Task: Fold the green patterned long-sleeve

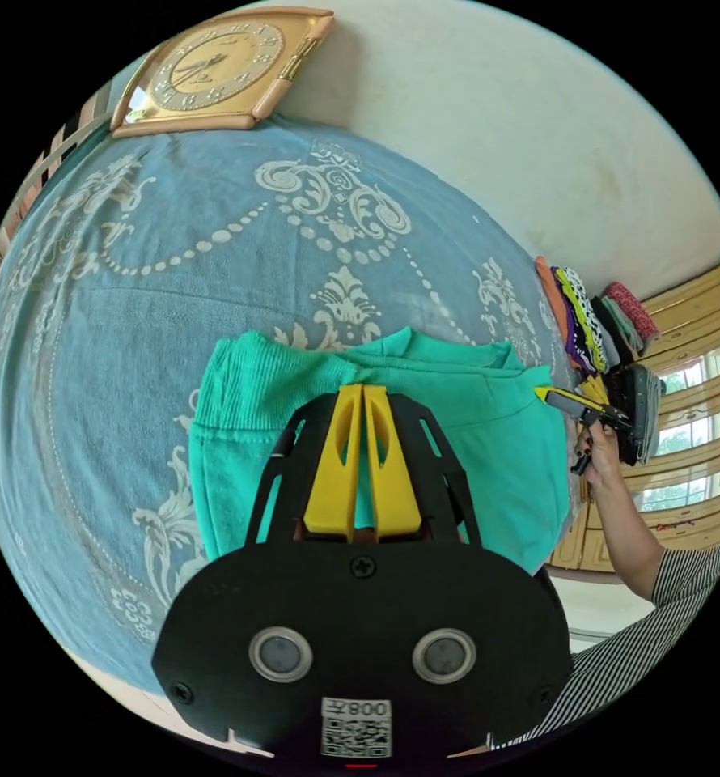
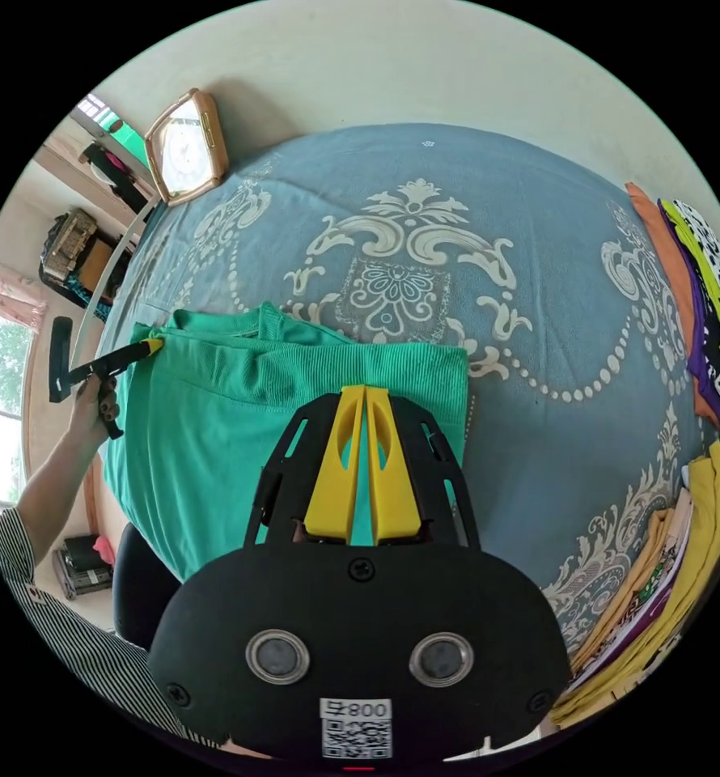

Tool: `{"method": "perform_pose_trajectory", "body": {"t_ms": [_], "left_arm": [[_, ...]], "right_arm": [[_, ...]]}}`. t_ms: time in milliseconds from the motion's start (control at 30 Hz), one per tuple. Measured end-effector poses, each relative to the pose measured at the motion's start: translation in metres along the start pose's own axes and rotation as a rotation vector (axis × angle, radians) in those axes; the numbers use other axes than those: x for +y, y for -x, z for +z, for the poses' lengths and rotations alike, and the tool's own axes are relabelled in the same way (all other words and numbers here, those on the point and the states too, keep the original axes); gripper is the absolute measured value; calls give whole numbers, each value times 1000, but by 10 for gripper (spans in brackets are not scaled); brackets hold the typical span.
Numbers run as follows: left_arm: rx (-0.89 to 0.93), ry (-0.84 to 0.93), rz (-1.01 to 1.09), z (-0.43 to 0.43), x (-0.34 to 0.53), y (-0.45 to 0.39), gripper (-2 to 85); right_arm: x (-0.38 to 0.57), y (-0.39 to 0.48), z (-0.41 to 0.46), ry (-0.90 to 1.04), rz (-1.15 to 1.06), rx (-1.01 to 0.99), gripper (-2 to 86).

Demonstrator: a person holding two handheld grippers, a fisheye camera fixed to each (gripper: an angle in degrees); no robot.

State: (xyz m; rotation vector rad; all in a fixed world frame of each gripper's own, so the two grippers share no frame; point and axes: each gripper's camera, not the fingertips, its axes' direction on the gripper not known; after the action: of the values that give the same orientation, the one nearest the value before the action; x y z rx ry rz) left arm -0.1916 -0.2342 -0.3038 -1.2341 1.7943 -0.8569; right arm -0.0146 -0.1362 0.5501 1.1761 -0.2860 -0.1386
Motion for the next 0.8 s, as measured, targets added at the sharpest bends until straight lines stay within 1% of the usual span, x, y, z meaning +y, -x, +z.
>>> {"method": "perform_pose_trajectory", "body": {"t_ms": [133,200,233,267,333,433,467,500,600,700,767,800], "left_arm": [[-18,-36,15,-19,-8,-12,7],[33,-62,79,-31,-4,-32,12],[52,-60,101,-33,-3,-38,16],[75,-60,138,-35,-1,-51,22],[104,-43,218,-32,-3,-71,38],[30,68,298,-13,-16,-98,51],[-39,94,309,-8,-19,-104,45],[-89,96,311,-8,-20,-107,33],[-77,84,296,-26,-23,-104,15],[-34,-5,282,-62,-22,-99,8],[-33,-35,278,-80,-24,-96,7],[-33,-41,275,-86,-27,-93,7]], "right_arm": [[3,0,-12,-37,45,-15,3],[12,9,-25,-92,17,-64,6],[16,20,-32,-118,-32,-87,9],[17,33,-34,-119,-84,-83,14],[11,48,-30,-83,-115,-43,28],[1,60,-11,6,-139,18,37],[0,61,-2,44,-131,43,31],[1,62,-2,39,-131,48,27],[8,61,-10,12,-111,25,12],[21,56,-35,-91,-76,-30,7],[32,48,-55,-179,-23,-76,5],[34,46,-57,-189,-11,-79,4]]}}
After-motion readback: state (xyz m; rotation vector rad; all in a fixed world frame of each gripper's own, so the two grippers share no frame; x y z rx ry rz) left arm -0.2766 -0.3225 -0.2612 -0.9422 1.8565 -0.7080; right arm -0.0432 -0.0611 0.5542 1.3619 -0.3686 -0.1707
